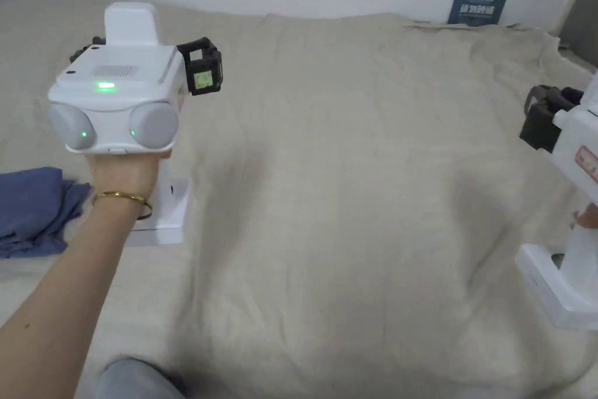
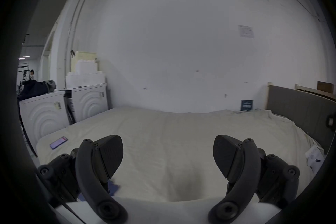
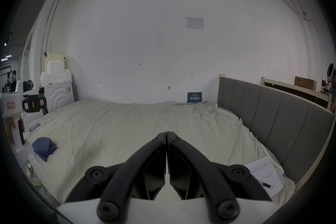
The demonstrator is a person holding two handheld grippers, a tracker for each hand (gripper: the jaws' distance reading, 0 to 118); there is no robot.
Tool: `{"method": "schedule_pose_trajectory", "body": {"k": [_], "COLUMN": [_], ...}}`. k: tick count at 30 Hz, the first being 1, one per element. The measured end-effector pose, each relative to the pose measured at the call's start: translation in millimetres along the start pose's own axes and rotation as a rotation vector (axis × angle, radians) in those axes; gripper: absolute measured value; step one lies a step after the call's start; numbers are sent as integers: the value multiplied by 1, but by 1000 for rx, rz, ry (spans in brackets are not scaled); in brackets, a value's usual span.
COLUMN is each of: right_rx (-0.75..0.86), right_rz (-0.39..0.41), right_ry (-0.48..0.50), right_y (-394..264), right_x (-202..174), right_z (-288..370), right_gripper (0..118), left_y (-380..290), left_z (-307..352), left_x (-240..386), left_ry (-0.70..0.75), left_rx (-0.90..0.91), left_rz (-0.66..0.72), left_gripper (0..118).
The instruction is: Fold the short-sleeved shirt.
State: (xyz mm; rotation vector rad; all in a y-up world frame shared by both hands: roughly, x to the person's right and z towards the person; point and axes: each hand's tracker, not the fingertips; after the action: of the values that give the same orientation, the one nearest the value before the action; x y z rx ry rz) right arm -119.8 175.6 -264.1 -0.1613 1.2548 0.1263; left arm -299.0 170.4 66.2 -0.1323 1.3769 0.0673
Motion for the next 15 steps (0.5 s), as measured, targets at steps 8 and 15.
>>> {"method": "schedule_pose_trajectory", "body": {"k": [8, 15], "right_rx": [17, 13], "right_rz": [8, 4], "right_ry": [-28, -33], "right_y": [-18, -38], "right_x": [16, 19], "right_z": [11, 24], "right_gripper": [0, 0], "left_y": [-40, -64], "left_z": [33, 44], "left_x": [55, 60], "left_ry": [-89, -116], "left_rx": [2, -10], "left_rz": [-102, -81], "left_gripper": [101, 73]}}
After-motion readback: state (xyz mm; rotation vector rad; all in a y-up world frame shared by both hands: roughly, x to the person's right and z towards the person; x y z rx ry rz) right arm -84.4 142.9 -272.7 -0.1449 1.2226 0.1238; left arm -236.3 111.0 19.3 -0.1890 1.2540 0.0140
